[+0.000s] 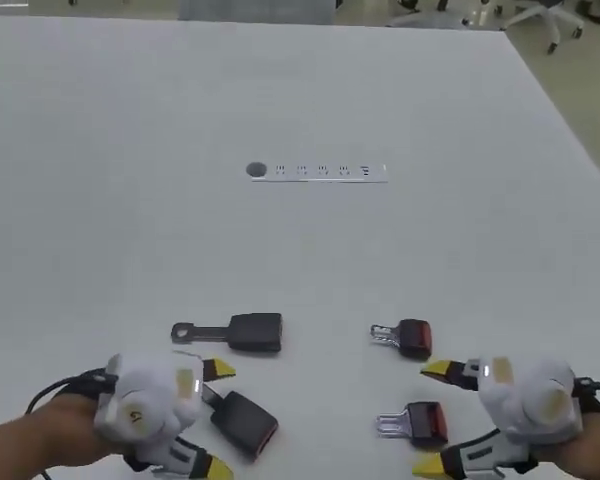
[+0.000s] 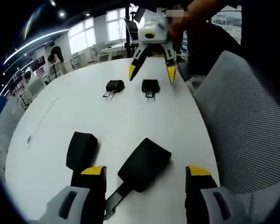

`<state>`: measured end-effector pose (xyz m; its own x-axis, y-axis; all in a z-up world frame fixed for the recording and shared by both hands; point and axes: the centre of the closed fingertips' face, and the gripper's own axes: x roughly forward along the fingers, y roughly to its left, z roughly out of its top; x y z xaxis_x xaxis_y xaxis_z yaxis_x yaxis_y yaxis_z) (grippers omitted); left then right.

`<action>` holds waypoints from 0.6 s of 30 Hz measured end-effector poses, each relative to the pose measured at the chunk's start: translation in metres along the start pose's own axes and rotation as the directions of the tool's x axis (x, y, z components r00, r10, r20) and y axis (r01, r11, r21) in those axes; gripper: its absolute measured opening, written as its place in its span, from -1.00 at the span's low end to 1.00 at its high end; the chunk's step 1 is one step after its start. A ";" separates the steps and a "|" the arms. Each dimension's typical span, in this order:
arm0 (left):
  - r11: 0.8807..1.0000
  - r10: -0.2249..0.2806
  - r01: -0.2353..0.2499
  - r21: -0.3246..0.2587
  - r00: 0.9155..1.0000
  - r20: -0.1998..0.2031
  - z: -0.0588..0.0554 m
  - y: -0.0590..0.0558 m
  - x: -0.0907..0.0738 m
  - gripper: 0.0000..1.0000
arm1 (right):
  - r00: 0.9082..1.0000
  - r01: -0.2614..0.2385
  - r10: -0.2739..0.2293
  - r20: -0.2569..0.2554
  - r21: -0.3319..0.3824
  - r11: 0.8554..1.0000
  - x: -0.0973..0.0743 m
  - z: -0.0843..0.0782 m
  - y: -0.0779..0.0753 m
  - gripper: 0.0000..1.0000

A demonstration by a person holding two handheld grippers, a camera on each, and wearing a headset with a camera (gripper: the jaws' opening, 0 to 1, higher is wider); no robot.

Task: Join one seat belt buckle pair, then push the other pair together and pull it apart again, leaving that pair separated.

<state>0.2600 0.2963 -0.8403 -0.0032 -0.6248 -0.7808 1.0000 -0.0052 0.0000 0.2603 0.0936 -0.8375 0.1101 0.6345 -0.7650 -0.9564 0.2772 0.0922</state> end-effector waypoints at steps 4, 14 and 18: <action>0.999 -0.016 0.016 0.037 1.000 -0.005 0.001 0.002 0.009 0.41 | 0.999 -0.032 0.031 -0.033 -0.028 0.999 0.004 -0.008 0.003 0.49; 0.988 -0.084 0.092 0.124 0.994 -0.063 -0.013 0.006 0.017 0.24 | 0.995 -0.071 0.065 -0.072 -0.075 0.995 0.007 -0.016 0.000 0.34; 0.982 -0.113 0.121 0.147 0.992 -0.059 -0.010 0.005 0.019 0.20 | 0.994 -0.077 0.069 -0.087 -0.092 0.993 0.009 -0.022 -0.002 0.18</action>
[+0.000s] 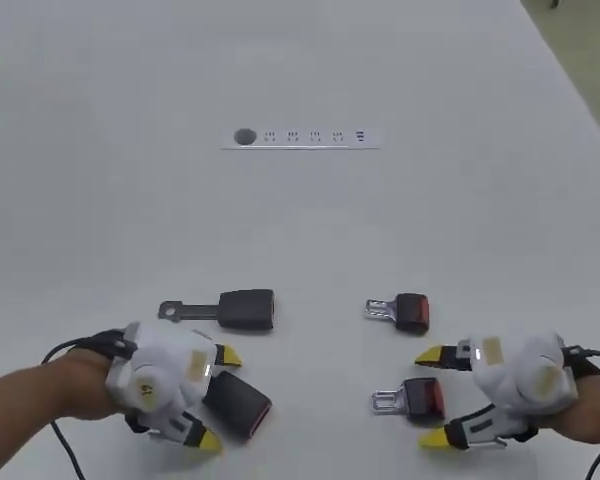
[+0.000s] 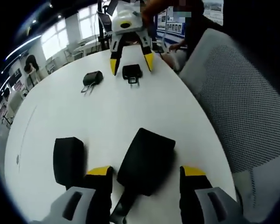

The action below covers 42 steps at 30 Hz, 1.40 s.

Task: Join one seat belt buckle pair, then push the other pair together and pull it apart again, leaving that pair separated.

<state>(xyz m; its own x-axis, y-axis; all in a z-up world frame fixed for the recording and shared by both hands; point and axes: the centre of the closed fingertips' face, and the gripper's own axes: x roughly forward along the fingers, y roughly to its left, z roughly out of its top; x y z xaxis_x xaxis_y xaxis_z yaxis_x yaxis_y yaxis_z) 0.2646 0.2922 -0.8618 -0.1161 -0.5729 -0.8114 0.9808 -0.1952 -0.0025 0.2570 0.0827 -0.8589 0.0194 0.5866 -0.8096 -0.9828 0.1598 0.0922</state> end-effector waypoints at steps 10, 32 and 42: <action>1.000 0.008 -0.008 -0.019 1.000 0.005 0.001 0.008 -0.002 -0.18 | 1.000 0.019 -0.019 0.007 -0.010 1.000 0.002 -0.002 -0.005 -0.07; 0.947 0.194 -0.193 -0.256 0.981 -0.020 -0.007 0.015 -0.007 -0.30 | 0.998 0.041 -0.044 0.046 0.060 0.997 -0.001 -0.001 -0.012 -0.27; 0.946 0.193 -0.196 -0.260 0.981 -0.036 -0.007 0.015 -0.007 -0.30 | 0.997 0.051 -0.055 0.058 0.060 0.997 0.012 0.015 -0.012 -0.27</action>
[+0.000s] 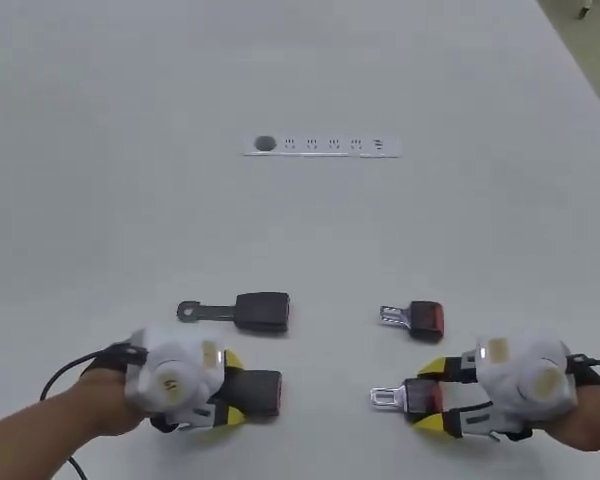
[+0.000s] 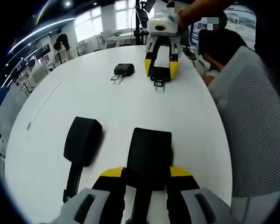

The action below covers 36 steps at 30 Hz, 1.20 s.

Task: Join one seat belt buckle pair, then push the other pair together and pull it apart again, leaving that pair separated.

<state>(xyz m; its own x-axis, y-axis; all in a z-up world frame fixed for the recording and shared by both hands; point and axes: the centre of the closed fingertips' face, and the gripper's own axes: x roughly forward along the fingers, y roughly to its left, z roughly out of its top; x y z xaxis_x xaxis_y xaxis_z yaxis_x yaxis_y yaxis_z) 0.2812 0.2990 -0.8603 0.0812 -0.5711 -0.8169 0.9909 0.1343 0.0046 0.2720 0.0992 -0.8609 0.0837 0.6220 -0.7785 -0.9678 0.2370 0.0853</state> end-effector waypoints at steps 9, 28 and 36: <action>1.000 0.004 -0.004 -0.013 1.000 -0.011 0.000 0.000 0.000 -0.30 | 1.000 0.007 -0.007 0.013 -0.018 1.000 0.020 0.023 0.003 -0.27; 1.000 0.003 -0.004 -0.018 1.000 -0.028 0.001 -0.001 0.001 -0.30 | 0.999 -0.003 0.004 0.043 -0.018 1.000 0.052 0.063 0.008 -0.27; 1.000 0.002 -0.003 -0.016 0.999 -0.032 0.000 0.000 0.001 -0.30 | 0.996 -0.017 0.019 0.084 -0.023 1.000 0.073 0.090 0.018 -0.27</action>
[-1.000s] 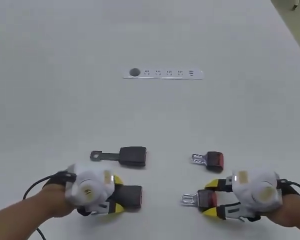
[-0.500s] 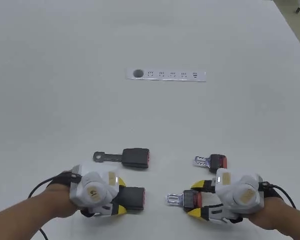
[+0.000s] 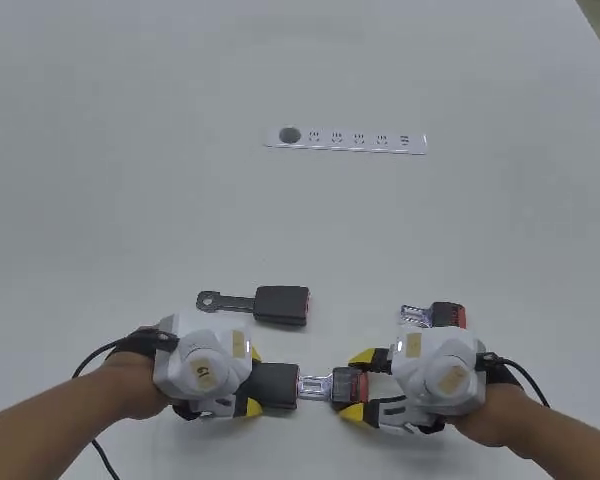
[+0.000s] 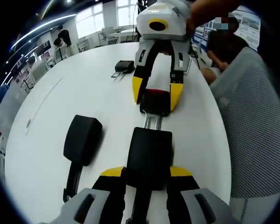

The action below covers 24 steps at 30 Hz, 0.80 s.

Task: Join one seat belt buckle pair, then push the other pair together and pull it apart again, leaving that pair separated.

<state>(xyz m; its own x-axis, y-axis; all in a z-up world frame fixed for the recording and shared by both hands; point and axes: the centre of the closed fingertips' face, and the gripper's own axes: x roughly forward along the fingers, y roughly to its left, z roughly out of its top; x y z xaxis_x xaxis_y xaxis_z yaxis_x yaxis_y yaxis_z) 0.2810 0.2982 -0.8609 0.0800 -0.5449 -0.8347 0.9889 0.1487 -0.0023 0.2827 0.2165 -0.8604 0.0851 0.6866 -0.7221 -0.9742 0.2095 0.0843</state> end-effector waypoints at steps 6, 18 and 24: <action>1.000 -0.004 0.004 0.012 1.000 -0.013 0.000 0.000 0.000 -0.31 | 1.000 0.005 -0.005 0.011 -0.021 1.000 0.007 0.007 0.004 -0.27; 0.998 -0.023 0.024 0.054 1.000 -0.015 0.001 0.000 0.001 -0.33 | 1.000 -0.008 0.008 0.005 -0.027 1.000 0.011 0.011 0.003 -0.29; 0.998 -0.026 0.025 0.054 1.000 0.006 0.001 0.000 0.001 -0.33 | 0.999 -0.023 0.024 0.023 -0.028 0.999 0.020 0.021 0.006 -0.30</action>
<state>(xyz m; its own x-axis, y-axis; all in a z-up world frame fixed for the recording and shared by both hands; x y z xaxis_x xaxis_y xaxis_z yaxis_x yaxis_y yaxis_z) 0.2807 0.2968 -0.8606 0.0555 -0.5535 -0.8310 0.9959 0.0902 0.0064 0.2832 0.2463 -0.8596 0.0665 0.7074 -0.7037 -0.9813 0.1740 0.0823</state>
